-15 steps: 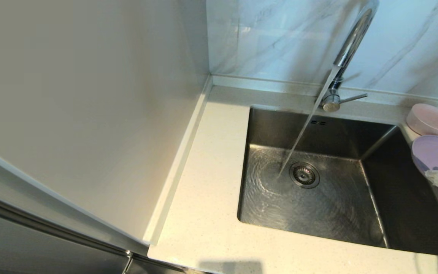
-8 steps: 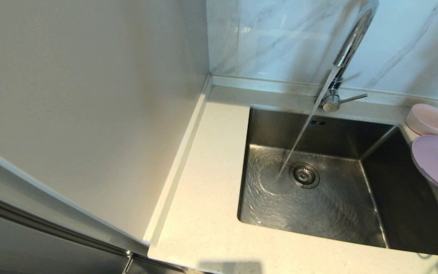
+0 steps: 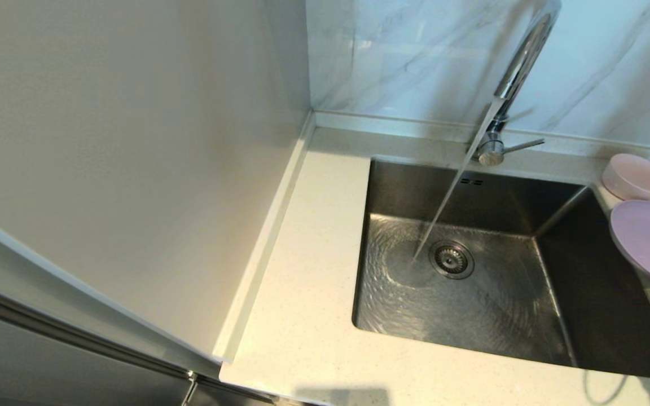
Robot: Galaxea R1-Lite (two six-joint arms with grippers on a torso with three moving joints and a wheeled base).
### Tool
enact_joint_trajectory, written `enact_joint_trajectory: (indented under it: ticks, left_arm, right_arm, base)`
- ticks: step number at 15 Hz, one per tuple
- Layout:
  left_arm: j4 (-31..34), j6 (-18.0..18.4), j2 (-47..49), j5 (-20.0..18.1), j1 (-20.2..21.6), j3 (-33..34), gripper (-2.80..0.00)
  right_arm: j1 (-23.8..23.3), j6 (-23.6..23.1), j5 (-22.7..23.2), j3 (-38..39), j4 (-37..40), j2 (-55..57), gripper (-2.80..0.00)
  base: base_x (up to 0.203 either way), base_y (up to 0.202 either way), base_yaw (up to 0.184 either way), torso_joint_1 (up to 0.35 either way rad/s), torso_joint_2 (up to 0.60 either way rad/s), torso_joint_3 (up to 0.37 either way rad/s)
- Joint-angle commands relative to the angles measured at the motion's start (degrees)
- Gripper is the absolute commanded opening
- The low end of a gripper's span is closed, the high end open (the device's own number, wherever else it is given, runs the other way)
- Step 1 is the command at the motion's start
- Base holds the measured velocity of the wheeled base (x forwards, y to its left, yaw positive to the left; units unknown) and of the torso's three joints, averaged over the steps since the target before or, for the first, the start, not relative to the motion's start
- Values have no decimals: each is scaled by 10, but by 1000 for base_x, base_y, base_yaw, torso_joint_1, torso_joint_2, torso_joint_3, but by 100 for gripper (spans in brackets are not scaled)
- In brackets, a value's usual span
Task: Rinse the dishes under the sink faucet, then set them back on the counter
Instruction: Pick up the bowl
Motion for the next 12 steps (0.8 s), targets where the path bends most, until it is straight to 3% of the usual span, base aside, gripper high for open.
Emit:
enact_joint_trajectory:
  ticks: [1,5,12]
  left_arm:
    - [0,0,0,0,0,0,-280]
    - [0,0,0,0,0,0,-280]
    - [0,0,0,0,0,0,-280]
  right_arm:
    - [24,64,-57,-1,-34,61,0]
    - [4,79,-100,25,-135,111,0]
    - [-23,83,-107,51,-144,145,0]
  base:
    - [0,0,0,0,0,0]
    - [0,0,0,0,0,0]
    - [0,0,0,0,0,0]
